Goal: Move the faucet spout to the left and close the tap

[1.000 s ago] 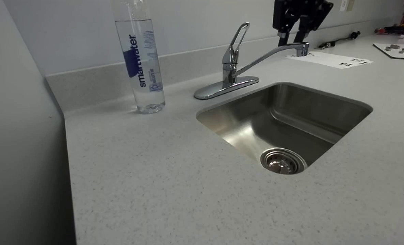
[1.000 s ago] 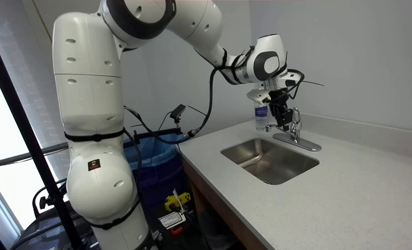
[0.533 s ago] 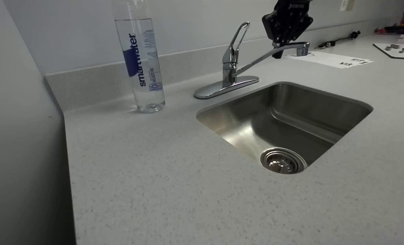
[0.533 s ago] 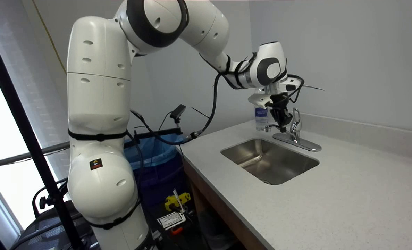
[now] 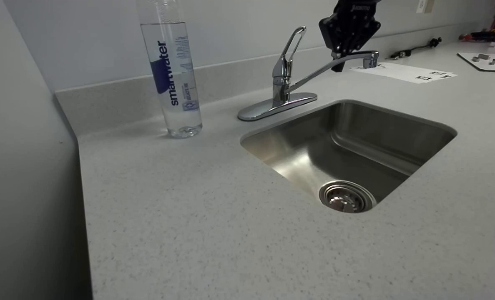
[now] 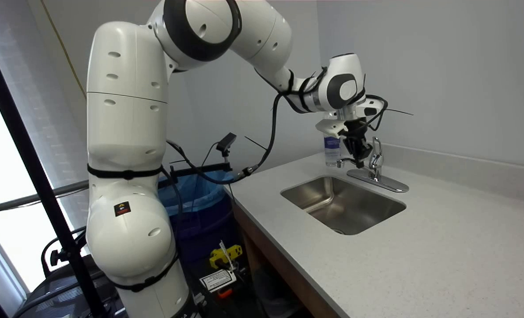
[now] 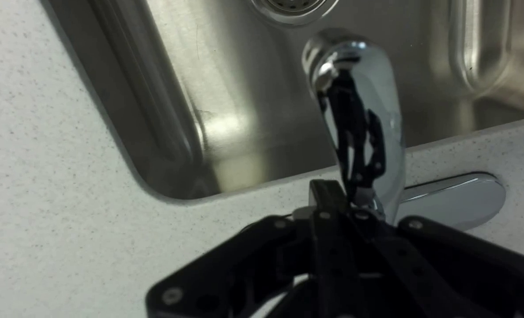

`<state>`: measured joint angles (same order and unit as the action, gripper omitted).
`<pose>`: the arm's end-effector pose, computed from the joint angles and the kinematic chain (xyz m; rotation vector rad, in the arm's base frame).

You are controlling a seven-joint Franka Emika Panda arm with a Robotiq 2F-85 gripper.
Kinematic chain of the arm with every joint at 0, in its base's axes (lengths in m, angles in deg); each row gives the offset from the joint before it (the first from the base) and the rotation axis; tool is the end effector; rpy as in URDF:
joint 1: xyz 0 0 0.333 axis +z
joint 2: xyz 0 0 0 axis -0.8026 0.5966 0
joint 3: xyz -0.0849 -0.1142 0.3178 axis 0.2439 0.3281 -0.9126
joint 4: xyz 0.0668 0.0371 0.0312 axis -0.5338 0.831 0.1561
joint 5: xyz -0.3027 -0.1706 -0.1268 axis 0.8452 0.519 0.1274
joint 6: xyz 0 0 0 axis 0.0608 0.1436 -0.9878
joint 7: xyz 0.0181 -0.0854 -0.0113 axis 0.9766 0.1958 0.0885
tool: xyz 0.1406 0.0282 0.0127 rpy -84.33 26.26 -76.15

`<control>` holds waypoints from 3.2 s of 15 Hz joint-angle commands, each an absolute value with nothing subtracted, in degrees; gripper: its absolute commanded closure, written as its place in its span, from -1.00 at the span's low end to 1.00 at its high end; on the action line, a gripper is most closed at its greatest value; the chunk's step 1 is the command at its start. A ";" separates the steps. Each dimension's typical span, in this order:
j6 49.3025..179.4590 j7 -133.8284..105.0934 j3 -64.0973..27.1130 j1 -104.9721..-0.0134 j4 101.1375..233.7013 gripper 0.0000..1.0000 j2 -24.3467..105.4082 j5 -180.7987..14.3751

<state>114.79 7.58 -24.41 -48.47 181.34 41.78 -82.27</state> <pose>0.6389 0.0727 0.3818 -3.0763 0.4697 -0.3048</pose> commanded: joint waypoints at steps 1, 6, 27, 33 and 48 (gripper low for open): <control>112.73 4.32 -25.61 -47.21 182.01 1.00 40.33 -85.67; 112.86 2.81 -26.93 -46.05 182.08 1.00 40.07 -86.84; 119.36 6.66 -25.55 -37.39 164.49 1.00 50.94 -78.01; 123.04 5.40 -24.72 -37.46 162.76 1.00 52.34 -79.60; 135.49 14.21 -15.51 -37.05 163.25 1.00 53.14 -78.90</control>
<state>134.68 11.40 -17.52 -37.96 164.56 52.04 -79.49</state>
